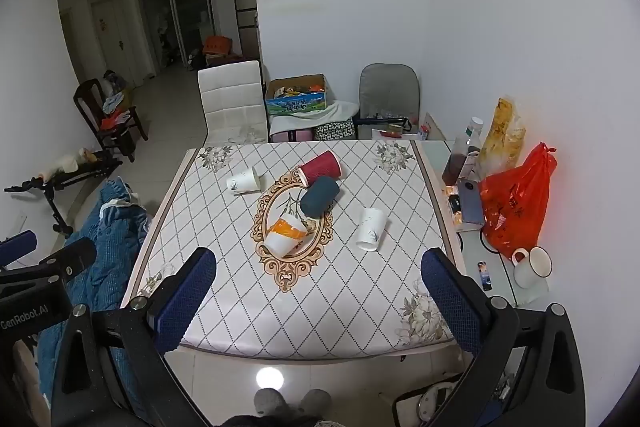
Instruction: Flip cup upside down
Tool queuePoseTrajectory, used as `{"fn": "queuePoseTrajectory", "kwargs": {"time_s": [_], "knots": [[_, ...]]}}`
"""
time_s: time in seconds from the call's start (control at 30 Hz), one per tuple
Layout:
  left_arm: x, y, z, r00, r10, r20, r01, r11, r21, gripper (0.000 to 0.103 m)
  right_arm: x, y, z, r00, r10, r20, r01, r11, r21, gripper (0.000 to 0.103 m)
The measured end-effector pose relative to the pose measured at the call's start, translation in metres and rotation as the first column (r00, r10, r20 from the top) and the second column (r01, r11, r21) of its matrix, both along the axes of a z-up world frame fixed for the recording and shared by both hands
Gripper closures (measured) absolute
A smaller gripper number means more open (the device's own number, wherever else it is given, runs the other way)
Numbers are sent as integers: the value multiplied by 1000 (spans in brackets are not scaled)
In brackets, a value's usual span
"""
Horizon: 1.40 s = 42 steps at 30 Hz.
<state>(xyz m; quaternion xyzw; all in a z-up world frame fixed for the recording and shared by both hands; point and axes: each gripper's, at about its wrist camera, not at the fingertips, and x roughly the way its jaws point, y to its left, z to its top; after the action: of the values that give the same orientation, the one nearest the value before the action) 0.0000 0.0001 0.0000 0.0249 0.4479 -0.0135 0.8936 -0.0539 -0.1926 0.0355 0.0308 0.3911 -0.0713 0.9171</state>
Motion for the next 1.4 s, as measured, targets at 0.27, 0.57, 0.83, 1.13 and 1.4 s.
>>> {"fn": "queuePoseTrajectory", "kwargs": {"time_s": [0.27,0.57,0.83,1.13,1.4], "knots": [[0,0,0,1000,0,3,0,1000,0,0,-1,0,1,1000,0,-1,0,1000,-2,0],[0,0,0,1000,0,4,0,1000,0,0,0,1,2,1000,0,-5,0,1000,-3,0],[0,0,0,1000,0,4,0,1000,1,0,2,3,1,1000,0,-6,0,1000,-4,0],[0,0,0,1000,0,6,0,1000,5,0,1,4,1,1000,1,-8,-1,1000,-4,0],[0,0,0,1000,1,7,-1,1000,6,0,1,4,1,1000,2,-8,-2,1000,-5,0]]}}
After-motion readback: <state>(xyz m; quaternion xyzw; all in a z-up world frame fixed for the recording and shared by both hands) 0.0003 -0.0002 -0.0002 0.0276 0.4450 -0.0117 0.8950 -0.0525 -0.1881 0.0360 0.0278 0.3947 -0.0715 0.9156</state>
